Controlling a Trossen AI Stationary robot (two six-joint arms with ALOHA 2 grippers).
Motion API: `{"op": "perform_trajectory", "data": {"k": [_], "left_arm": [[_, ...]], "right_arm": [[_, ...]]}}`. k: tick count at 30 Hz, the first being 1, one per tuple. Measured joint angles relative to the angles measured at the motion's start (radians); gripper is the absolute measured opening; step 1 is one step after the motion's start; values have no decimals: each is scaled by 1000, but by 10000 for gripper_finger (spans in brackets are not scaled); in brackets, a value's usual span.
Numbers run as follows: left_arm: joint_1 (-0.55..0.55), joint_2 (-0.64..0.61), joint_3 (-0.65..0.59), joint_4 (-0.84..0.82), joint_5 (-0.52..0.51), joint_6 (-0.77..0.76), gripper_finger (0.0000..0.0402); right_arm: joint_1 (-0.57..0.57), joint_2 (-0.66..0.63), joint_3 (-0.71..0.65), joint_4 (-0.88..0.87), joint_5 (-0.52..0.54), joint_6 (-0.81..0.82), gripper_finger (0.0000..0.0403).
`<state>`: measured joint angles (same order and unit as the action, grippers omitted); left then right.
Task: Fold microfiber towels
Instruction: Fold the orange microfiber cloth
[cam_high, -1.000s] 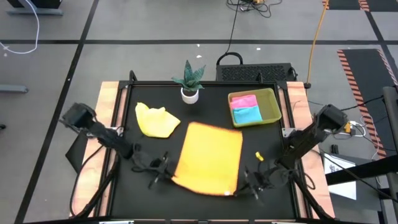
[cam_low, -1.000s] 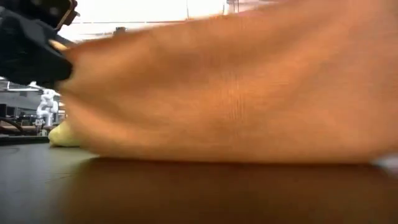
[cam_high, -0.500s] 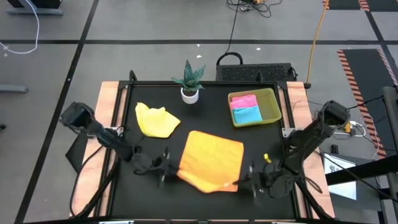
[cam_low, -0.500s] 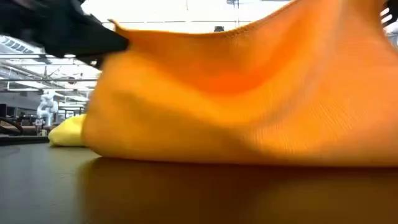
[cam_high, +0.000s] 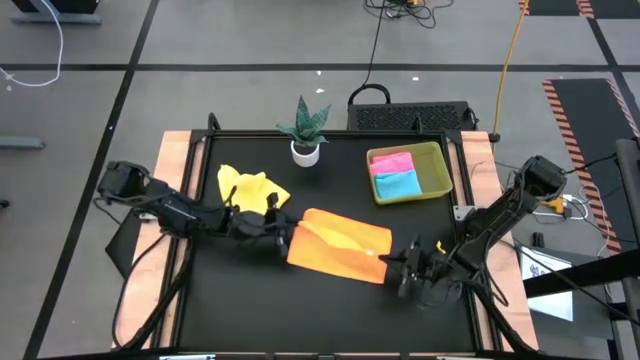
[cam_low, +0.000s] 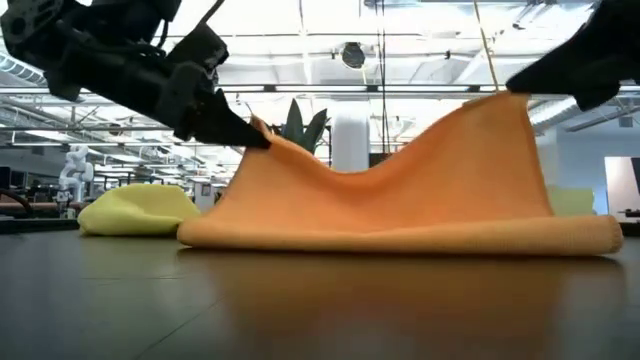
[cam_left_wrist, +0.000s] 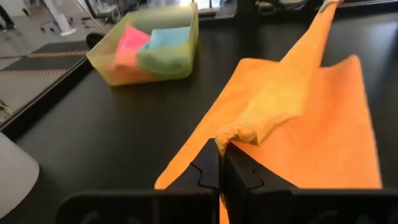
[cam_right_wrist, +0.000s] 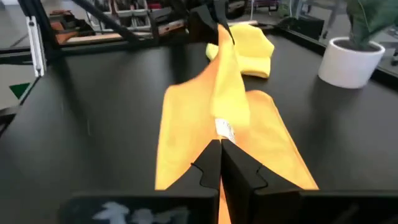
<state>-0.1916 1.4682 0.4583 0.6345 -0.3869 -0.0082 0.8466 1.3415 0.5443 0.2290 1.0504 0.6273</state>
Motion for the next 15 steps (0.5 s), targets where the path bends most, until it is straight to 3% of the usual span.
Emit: {"op": "perform_trajectory", "data": {"k": [6,12,15], "left_arm": [[-9,1,0,29,58,3,5],[-95,-7,-1,83,300,-24,3],[-161,-31,0,179,360,-60,7]], "right_arm": [[5,0,-17,19,-23,1,0],[49,0,-17,250,-281,-160,0],[83,0,-17,433,-389,-245,0]]}}
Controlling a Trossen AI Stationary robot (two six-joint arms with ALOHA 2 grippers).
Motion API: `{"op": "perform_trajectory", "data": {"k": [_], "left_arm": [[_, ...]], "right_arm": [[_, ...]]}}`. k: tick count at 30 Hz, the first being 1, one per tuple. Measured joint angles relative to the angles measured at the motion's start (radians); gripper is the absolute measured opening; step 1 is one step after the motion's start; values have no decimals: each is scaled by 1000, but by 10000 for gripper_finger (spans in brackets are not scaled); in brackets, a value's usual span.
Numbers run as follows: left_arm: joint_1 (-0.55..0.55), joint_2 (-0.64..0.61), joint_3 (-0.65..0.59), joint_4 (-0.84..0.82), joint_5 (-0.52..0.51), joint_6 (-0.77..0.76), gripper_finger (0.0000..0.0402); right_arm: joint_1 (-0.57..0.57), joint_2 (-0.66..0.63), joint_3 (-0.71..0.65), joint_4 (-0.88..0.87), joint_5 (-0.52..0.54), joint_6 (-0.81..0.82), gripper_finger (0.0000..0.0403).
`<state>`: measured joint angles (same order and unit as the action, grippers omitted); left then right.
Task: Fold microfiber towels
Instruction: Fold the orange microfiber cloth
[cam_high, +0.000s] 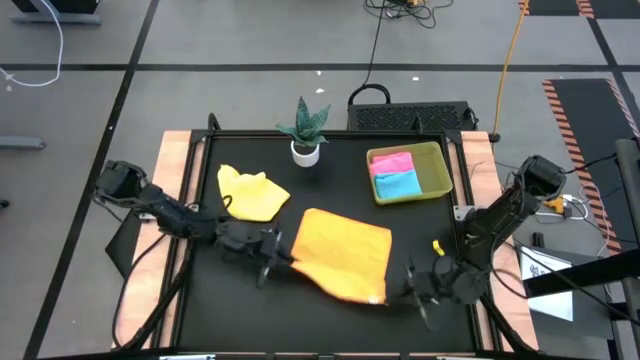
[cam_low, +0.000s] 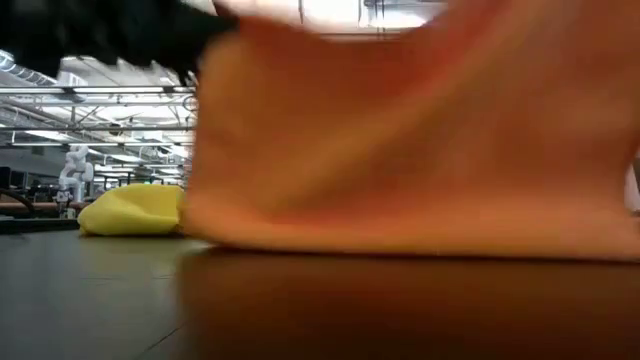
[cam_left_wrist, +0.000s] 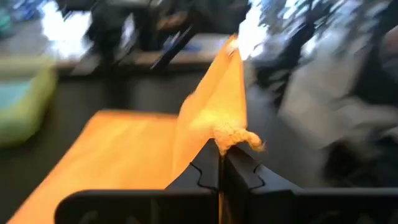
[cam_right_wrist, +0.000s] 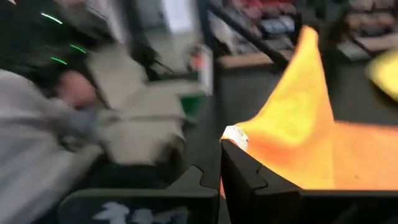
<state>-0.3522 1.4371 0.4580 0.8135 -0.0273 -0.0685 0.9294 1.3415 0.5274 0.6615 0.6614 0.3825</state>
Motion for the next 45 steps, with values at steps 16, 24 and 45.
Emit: {"op": "perform_trajectory", "data": {"k": [16,24,45], "left_arm": [[125,72,0,-81,-335,-94,3],[157,201,0,38,-293,-103,3],[146,186,6,107,-111,-124,4]], "right_arm": [[-55,0,-119,-194,292,373,0],[-145,0,-171,-201,206,413,0],[-137,0,-170,21,-20,223,0]]}}
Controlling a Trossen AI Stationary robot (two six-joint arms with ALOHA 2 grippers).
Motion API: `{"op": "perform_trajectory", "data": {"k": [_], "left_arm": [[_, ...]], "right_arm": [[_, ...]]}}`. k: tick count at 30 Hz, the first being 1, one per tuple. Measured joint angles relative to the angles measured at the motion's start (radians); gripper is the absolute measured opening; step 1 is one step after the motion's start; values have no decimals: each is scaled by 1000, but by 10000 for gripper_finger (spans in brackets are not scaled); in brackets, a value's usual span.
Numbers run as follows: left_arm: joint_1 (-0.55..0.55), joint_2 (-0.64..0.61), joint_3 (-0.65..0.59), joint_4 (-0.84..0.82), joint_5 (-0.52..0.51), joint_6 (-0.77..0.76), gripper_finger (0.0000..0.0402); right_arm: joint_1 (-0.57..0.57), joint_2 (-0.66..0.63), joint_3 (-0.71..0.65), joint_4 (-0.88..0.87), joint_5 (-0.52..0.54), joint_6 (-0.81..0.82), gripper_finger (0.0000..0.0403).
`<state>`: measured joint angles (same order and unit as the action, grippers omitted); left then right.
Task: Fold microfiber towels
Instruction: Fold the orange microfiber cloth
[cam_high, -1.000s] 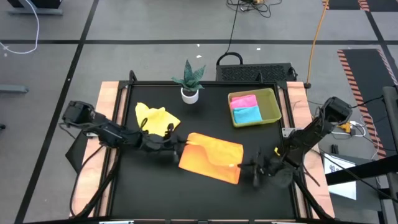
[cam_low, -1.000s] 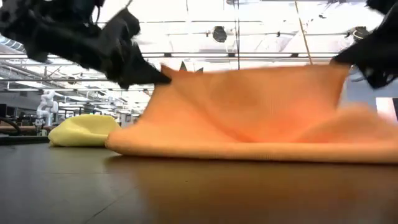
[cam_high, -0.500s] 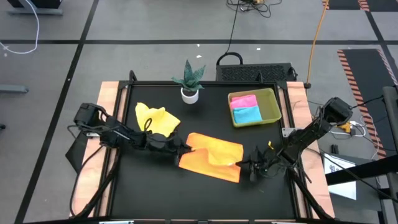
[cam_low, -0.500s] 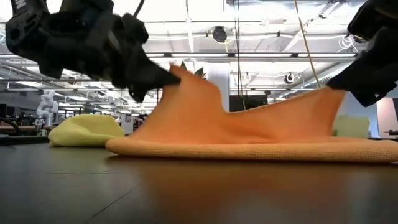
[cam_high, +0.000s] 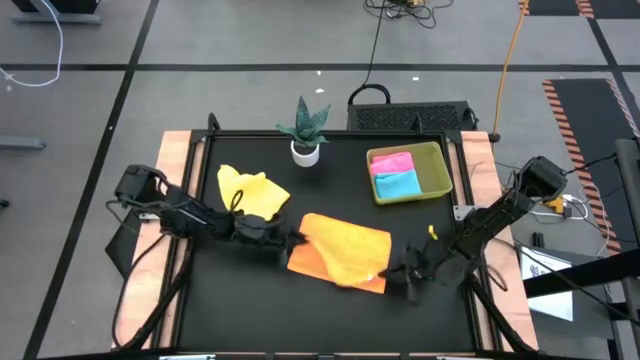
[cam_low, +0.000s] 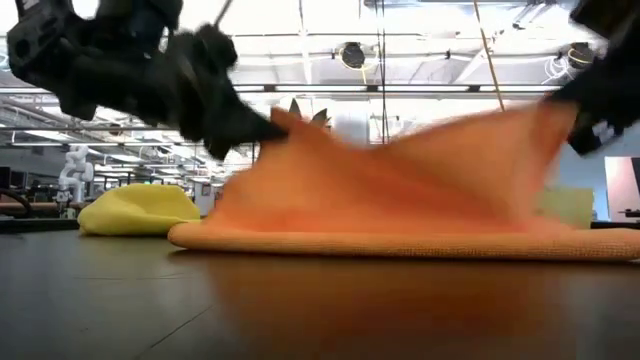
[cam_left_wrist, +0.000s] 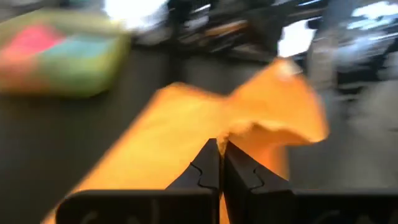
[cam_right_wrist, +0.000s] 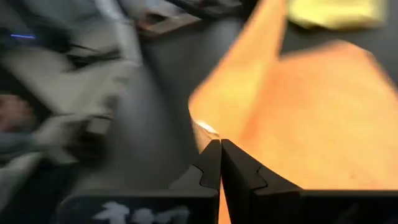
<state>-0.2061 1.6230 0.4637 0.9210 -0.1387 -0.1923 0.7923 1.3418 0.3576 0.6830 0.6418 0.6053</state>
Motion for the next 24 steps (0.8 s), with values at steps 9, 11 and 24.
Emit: {"op": "perform_trajectory", "data": {"k": [9,11,24], "left_arm": [[36,1,-1,-126,-94,-53,5],[28,1,-1,-101,-51,-55,4],[-105,-63,0,153,287,-47,6]], "right_arm": [[-16,10,-1,-283,117,288,0],[-16,10,-1,-226,89,241,0],[84,8,0,384,-140,-293,0]]}}
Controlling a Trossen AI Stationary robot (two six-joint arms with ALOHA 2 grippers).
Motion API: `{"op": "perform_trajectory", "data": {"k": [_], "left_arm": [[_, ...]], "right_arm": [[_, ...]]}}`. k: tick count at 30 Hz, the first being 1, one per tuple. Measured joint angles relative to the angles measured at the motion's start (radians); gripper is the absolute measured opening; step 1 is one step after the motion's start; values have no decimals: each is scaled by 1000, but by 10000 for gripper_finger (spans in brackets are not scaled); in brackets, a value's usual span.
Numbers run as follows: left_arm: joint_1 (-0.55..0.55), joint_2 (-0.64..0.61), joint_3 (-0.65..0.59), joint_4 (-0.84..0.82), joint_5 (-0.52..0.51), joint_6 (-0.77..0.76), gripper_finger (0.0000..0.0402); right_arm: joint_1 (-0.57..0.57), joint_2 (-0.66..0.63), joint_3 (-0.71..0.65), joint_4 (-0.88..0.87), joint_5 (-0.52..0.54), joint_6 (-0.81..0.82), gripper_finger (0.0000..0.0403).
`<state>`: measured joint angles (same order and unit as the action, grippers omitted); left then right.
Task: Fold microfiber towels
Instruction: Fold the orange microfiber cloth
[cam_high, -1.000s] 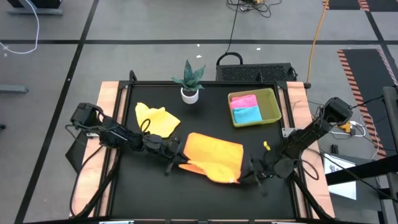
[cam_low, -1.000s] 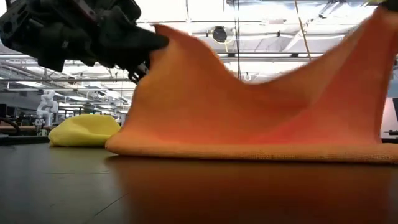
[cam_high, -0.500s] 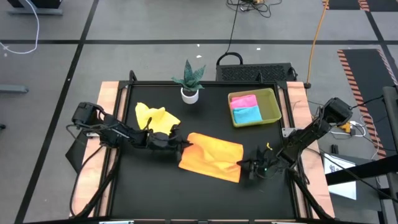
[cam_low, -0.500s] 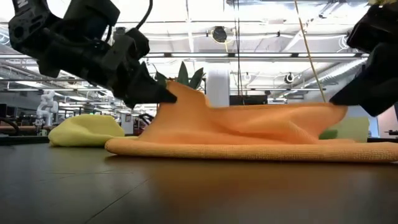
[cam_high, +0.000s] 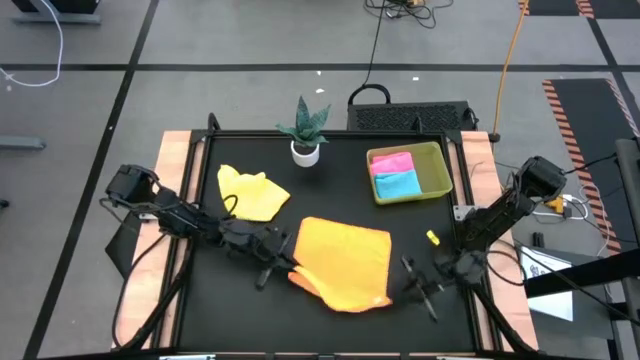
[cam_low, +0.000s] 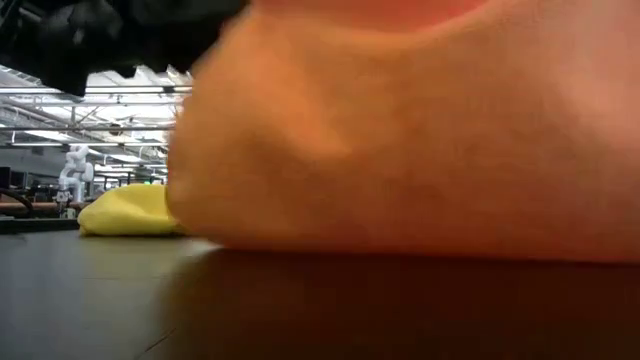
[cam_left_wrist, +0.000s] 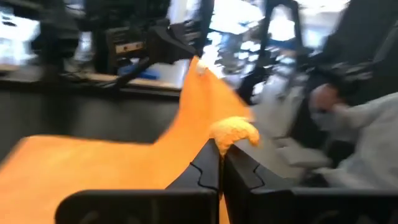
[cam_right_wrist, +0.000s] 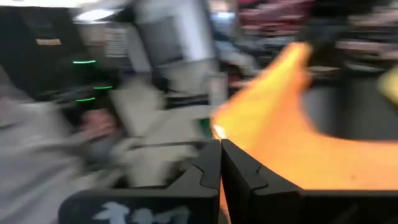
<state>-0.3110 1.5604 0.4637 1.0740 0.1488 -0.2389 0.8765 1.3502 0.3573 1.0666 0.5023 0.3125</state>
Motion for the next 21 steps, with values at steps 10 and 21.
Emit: {"op": "perform_trajectory", "data": {"k": [10,21], "left_arm": [[72,11,-1,-334,-469,-54,7],[83,11,-1,-298,-301,-105,8]], "right_arm": [[-91,0,0,-580,313,552,0],[-103,-16,46,-550,42,547,0]]}}
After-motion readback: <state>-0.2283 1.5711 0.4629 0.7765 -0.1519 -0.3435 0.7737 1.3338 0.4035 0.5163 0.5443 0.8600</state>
